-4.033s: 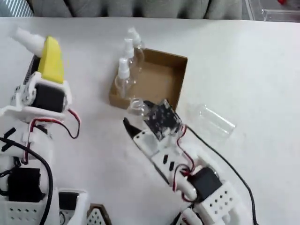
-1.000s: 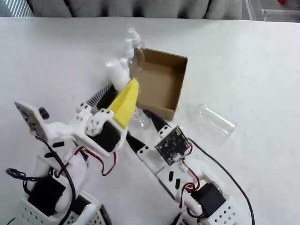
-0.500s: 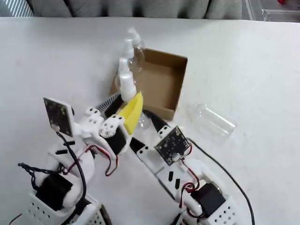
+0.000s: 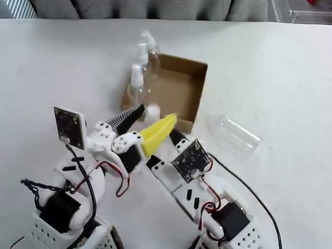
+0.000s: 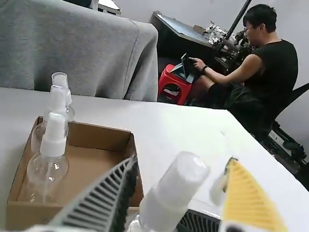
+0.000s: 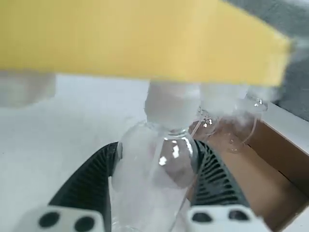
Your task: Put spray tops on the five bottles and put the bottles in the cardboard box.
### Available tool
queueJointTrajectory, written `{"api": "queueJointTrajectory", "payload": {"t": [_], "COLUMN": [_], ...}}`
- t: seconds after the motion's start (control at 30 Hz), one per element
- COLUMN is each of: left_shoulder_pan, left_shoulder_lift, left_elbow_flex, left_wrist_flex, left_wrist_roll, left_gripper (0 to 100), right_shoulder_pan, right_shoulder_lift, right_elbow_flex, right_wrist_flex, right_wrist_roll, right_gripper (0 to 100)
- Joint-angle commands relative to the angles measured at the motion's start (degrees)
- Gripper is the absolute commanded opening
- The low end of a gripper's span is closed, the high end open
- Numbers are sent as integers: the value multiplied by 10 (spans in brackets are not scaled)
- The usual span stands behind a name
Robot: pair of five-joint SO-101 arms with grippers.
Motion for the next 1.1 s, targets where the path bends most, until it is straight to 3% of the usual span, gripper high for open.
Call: {"api": "queueJointTrajectory", "payload": {"t": [0.0, 0.33, 0.6, 0.9, 1.07], "left_shoulder_pan": [6, 0, -6, -199, -229], "left_shoulder_lift": [-10, -21, -182, -218, -221], "left_elbow_flex": [-5, -8, -4, 44, 129], "left_wrist_flex": [0, -2, 0, -4, -4], "left_wrist_roll": [-4, -5, -21, -55, -55], "left_gripper": [293, 294, 294, 293, 224], "right_shoulder_pan": [2, 3, 57, 60, 119], "right_shoulder_lift": [-6, -6, -6, -6, -6], "right_elbow_flex": [-7, -7, -10, -10, -10], "right_wrist_flex": [-14, -14, -18, -28, -65], "right_wrist_roll": [-4, -5, -5, -5, -5], "right_gripper": [15, 15, 15, 15, 15]}}
